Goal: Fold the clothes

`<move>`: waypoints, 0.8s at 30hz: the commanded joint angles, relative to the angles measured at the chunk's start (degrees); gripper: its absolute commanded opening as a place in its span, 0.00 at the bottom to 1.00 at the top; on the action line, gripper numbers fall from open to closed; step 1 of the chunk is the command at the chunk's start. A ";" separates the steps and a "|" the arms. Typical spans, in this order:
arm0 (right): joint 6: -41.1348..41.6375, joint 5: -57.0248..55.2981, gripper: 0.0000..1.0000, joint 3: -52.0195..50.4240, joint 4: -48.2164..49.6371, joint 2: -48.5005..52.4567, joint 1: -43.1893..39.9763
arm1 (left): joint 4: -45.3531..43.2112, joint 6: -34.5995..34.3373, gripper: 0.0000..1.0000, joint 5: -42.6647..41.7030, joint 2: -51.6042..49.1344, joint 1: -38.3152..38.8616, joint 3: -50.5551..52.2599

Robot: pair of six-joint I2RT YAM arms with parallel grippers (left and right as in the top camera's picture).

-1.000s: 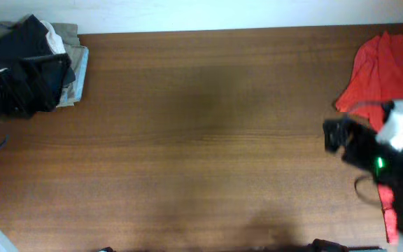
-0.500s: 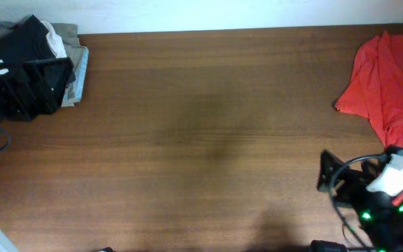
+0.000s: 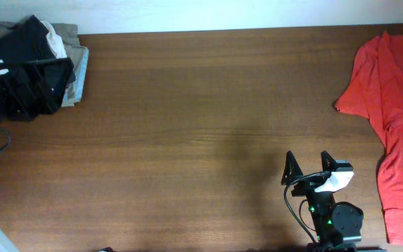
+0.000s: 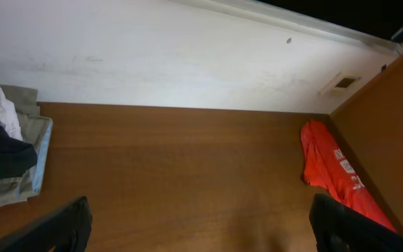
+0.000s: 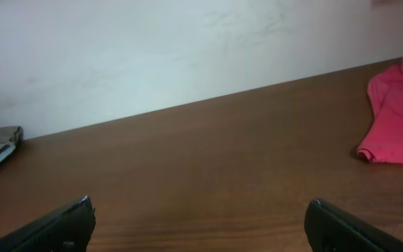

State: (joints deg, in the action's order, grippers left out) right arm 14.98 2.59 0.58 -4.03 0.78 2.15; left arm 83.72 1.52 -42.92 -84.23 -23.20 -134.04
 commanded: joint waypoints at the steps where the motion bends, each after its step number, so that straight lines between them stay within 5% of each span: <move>1: 0.04 -0.31 0.98 -0.26 -0.26 -0.57 0.46 | -0.07 0.24 0.99 -0.57 0.13 -0.04 -0.04; 11: 0.04 -0.31 0.99 -0.26 -0.26 -0.57 0.46 | 3.93 0.24 0.99 -0.33 0.15 -0.04 -0.04; 13: 0.04 -0.31 0.99 -0.26 -0.26 -0.57 0.46 | 12.96 0.28 0.99 9.51 0.11 3.80 1.03; 16: 0.04 -0.31 0.99 -0.26 -0.26 -0.57 0.46 | 5.64 0.26 0.99 20.57 6.47 16.41 10.10; 21: 0.04 -0.31 0.99 -0.26 -0.26 -0.57 0.46 | -25.75 0.26 0.99 22.32 34.77 21.07 60.54; 24: 0.04 -0.28 0.99 -0.26 -0.26 -0.57 0.46 | -52.59 0.26 0.99 24.81 53.68 21.07 92.00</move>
State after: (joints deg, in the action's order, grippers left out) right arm 15.00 2.55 0.60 -3.99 0.67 2.24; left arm 42.00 1.50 -20.25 -41.06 -2.26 -59.07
